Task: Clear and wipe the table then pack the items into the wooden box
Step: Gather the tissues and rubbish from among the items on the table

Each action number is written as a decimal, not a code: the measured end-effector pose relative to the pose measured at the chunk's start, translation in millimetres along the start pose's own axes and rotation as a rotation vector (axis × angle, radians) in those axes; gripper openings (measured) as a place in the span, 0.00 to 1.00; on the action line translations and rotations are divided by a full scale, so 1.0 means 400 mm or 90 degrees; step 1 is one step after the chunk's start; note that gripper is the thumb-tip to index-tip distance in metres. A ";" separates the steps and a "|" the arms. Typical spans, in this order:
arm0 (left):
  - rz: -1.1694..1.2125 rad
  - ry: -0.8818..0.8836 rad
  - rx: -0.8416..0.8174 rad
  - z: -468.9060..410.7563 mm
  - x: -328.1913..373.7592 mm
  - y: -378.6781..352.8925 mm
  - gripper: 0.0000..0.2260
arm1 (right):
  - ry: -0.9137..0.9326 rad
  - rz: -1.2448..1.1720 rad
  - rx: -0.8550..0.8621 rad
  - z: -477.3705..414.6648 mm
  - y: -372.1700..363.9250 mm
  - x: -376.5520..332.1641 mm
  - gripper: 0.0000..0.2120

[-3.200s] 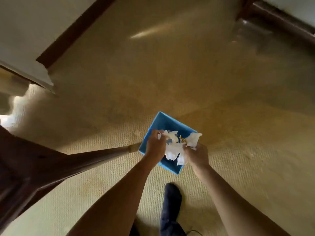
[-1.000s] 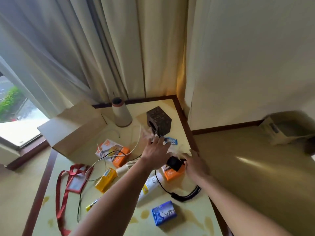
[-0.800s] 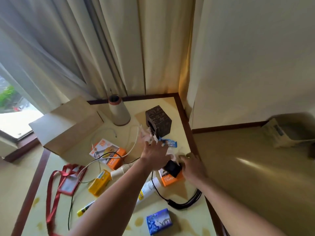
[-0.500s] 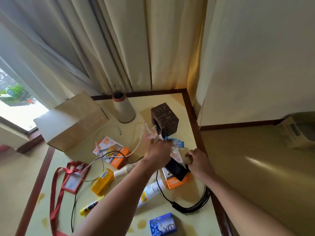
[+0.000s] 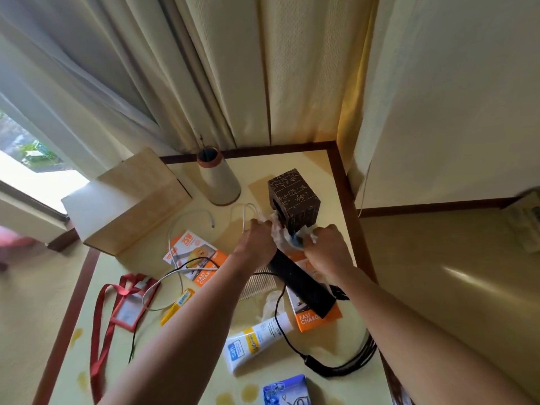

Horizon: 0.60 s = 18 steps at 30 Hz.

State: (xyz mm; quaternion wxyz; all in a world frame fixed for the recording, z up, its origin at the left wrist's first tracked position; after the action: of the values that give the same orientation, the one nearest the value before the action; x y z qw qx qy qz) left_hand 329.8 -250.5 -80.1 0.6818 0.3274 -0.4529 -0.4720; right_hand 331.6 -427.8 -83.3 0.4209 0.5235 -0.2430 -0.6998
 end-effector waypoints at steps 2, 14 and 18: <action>0.002 0.015 0.001 -0.019 -0.007 -0.010 0.15 | -0.019 0.023 -0.001 -0.014 -0.026 -0.007 0.20; 0.120 0.075 0.014 -0.059 -0.044 -0.026 0.11 | -0.027 0.072 0.034 -0.051 -0.048 -0.057 0.17; 0.179 0.090 0.037 -0.061 -0.063 -0.010 0.10 | 0.015 -0.077 0.071 -0.050 -0.019 -0.041 0.11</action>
State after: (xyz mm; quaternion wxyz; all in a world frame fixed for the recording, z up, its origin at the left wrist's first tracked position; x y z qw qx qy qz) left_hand 347.3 -227.6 -100.7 0.7616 0.3131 -0.4586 -0.3342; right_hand 349.5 -407.8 -87.5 0.3508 0.5679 -0.2450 -0.7031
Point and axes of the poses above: each hand's wrist, its own z-axis away from the middle knuckle, its own y-axis out of the back of the hand, x = y × z, the point moved 9 cm from there along -z, towards the middle knuckle, and after that the axes turned 3 degrees about -x, right-handed, at the moved point
